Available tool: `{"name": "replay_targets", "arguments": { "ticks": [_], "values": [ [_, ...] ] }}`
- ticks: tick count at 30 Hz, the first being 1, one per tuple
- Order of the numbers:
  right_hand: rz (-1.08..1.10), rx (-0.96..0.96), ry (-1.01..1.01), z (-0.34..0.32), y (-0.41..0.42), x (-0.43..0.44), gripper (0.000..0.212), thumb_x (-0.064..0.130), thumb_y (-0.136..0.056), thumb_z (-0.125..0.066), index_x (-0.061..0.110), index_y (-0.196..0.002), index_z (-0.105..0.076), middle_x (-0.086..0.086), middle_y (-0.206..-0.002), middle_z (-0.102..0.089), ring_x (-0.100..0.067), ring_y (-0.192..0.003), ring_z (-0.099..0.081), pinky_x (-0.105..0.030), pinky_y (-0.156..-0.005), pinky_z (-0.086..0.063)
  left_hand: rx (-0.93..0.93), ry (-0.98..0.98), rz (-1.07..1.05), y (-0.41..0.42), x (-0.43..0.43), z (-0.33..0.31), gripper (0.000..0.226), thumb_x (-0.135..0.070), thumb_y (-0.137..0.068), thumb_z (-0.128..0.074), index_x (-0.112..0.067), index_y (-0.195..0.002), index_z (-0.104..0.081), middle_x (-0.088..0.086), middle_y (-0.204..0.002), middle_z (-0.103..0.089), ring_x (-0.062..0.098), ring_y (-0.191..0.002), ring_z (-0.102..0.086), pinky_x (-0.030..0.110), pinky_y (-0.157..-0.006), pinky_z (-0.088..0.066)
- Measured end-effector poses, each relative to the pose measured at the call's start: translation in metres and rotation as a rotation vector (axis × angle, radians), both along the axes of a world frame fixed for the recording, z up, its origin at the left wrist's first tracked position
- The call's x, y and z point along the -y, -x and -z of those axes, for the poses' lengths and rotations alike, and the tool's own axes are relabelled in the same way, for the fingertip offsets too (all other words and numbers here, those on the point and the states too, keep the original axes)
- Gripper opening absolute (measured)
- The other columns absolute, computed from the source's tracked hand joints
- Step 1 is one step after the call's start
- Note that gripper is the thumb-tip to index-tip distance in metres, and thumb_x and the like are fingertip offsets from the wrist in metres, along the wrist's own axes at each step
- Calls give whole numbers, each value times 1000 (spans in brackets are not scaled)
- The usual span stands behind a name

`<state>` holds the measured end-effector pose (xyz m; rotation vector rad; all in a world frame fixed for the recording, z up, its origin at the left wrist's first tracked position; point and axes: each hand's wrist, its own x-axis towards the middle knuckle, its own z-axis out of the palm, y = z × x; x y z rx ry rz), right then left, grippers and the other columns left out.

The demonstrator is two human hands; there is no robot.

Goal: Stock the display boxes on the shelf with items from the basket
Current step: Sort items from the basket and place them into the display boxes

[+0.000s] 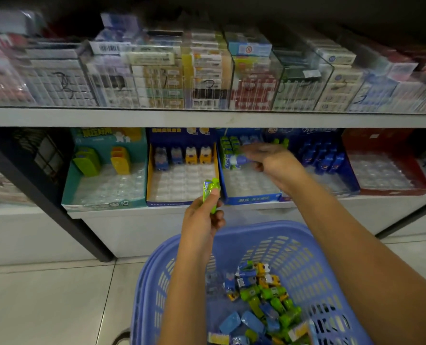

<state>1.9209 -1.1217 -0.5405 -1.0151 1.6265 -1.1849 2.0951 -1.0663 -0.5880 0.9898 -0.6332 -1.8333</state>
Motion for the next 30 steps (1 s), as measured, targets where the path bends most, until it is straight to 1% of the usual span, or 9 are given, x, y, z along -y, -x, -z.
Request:
{"name": "replay_targets", "arguments": {
  "ticks": [2, 6, 8, 11, 15, 20, 22, 26, 30],
  "values": [
    [21, -237, 78, 5, -1, 5, 24, 1, -84, -67, 4, -107, -64, -2, -88, -59, -5, -68, -53, -9, -56, -46, -6, -10, -8, -1, 2, 1, 14, -20, -93, -58, -7, -93, -60, -1, -66, -52, 7, -47, -44, 19, -43, -37],
    [-2, -501, 167, 11, -6, 13, 25, 2, -81, -69, 2, -106, -63, -4, -89, -60, -14, -80, -56, -20, -72, -45, -10, -23, -18, -3, 5, 4, 13, -20, -92, -58, -8, -93, -62, -1, -68, -51, 8, -49, -44, 20, -44, -36],
    [-60, -551, 203, 15, -8, 16, 24, 4, -84, -67, 4, -108, -63, -6, -97, -61, -14, -88, -57, -16, -77, -45, -14, -25, -23, -5, 6, 5, 13, -20, -92, -58, -8, -93, -62, -1, -68, -51, 7, -48, -43, 20, -43, -35],
    [-144, -617, 178, 18, -7, 19, 25, 6, -86, -65, 6, -111, -65, -4, -102, -62, -11, -91, -57, -3, -72, -41, -2, -15, -14, -6, 7, 5, 14, -21, -93, -58, -8, -94, -61, -1, -69, -50, 7, -49, -43, 20, -44, -35],
    [-139, -612, 189, 13, 1, 21, 25, 9, -83, -70, 12, -107, -71, -3, -105, -69, -9, -92, -61, -16, -83, -44, 23, 7, 13, -7, 6, 5, 14, -22, -93, -58, -8, -94, -60, -1, -70, -52, 8, -50, -44, 20, -45, -35],
    [-211, -694, 167, 18, 0, 27, 24, 9, -81, -71, 8, -105, -68, -8, -104, -69, -16, -93, -63, -16, -81, -46, 42, 31, 42, -6, 5, 6, 14, -23, -92, -59, -8, -94, -60, 0, -72, -53, 8, -52, -44, 21, -47, -36],
    [-202, -767, 214, 21, -2, 28, 21, 10, -80, -73, 6, -100, -68, -9, -100, -68, -17, -89, -63, -11, -76, -46, 52, 42, 51, -5, 5, 7, 15, -23, -92, -60, -8, -95, -60, 0, -72, -52, 8, -53, -43, 21, -47, -36],
    [-227, -1012, 330, 28, -1, 25, 18, 13, -82, -71, 1, -95, -72, -17, -106, -64, -29, -94, -61, -32, -84, -48, 97, 98, 67, -5, 4, 11, 11, -20, -90, -63, -11, -95, -61, -2, -70, -49, 7, -55, -44, 19, -49, -39],
    [-229, -1099, 320, 35, 0, 21, 19, 17, -86, -66, 0, -95, -70, -18, -106, -62, -32, -94, -60, -33, -81, -45, 176, 177, 72, -4, 3, 14, 17, -21, -88, -66, -10, -100, -62, -7, -62, -51, 7, -56, -46, 21, -56, -43]
  ]
}}
